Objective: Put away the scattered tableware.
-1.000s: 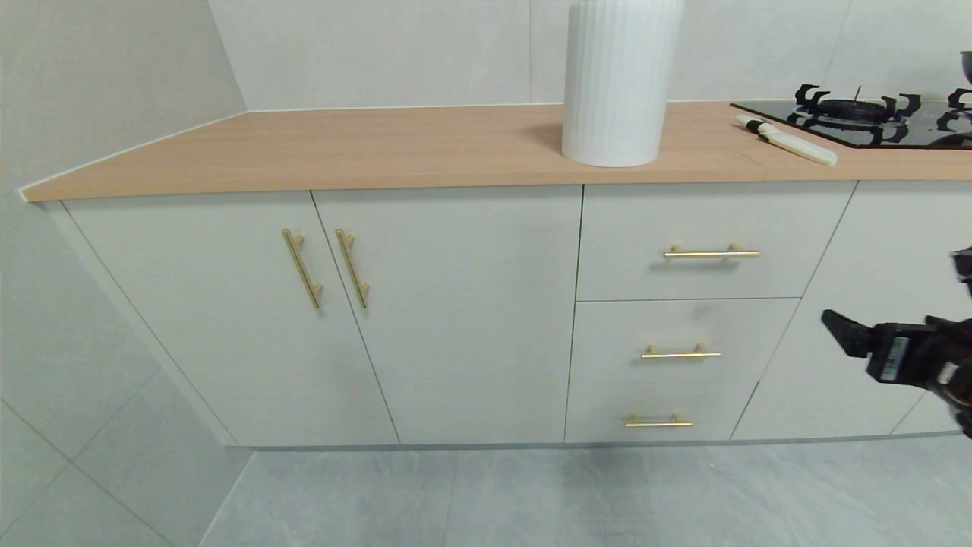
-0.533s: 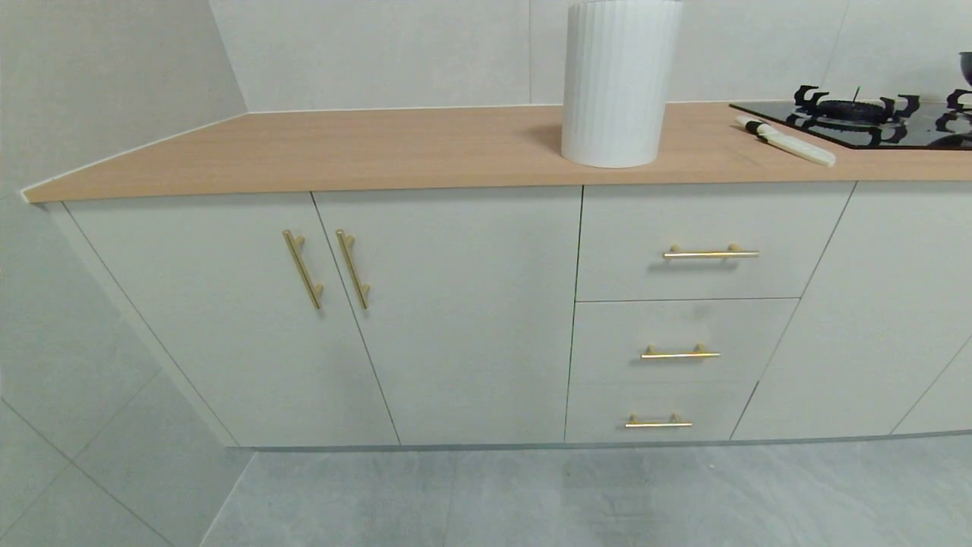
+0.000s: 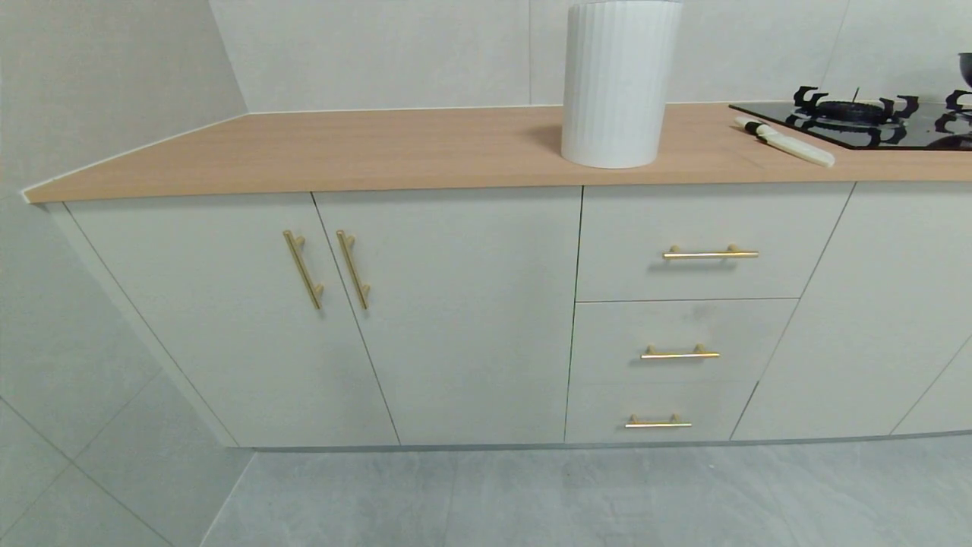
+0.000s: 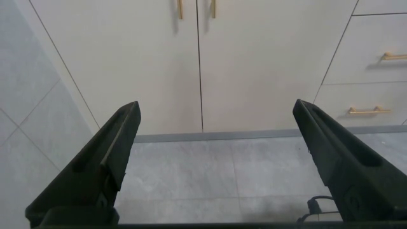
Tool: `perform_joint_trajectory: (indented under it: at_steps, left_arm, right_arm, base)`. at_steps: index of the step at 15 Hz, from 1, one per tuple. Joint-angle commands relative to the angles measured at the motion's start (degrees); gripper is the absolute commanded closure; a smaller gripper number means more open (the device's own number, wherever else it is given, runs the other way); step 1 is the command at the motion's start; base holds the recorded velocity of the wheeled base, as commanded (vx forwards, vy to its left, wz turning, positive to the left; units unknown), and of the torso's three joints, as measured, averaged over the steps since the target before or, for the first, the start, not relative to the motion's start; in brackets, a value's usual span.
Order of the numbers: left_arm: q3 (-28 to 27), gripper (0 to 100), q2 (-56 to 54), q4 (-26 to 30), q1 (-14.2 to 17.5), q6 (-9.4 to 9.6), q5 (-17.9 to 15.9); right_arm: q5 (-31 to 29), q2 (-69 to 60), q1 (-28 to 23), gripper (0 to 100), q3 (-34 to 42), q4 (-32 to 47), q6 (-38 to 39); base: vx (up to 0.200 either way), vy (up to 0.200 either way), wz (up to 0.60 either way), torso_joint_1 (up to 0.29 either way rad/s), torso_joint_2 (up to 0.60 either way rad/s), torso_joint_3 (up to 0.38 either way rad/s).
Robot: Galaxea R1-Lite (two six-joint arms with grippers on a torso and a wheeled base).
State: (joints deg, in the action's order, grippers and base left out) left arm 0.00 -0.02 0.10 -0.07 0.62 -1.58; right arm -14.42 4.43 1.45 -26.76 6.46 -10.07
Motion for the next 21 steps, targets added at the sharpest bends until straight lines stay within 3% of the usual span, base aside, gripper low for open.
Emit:
perform_joint_trajectory:
  at_steps: [1,5,8,21]
  left_arm:
    - [0.0,0,0.02,-0.01,-0.01,-0.01,0.0]
    - [0.0,0,0.02,-0.01,-0.01,-0.01,0.0]
    - [0.0,0,0.02,-0.01,-0.01,-0.01,0.0]
    - [0.0,0,0.02,-0.01,-0.01,0.26,-0.09]
  right_arm:
    - [1.33,-4.43,-1.19,0,2.68,0.31,0.75]
    - [16.18,-4.43,-1.19,0,19.2,-4.62,9.1]
    - [20.66,-4.43,-1.19,0,26.76,-9.89,9.1]
    - [20.31,-4.43,-1.19,0,26.67,-5.76,9.1]
  base:
    - [0.0,0.0,0.0,0.0,0.0,0.0]
    - [0.0,0.0,0.0,0.0,0.0,0.0]
    - [0.0,0.0,0.0,0.0,0.0,0.0]
    - [0.0,0.0,0.0,0.0,0.0,0.0]
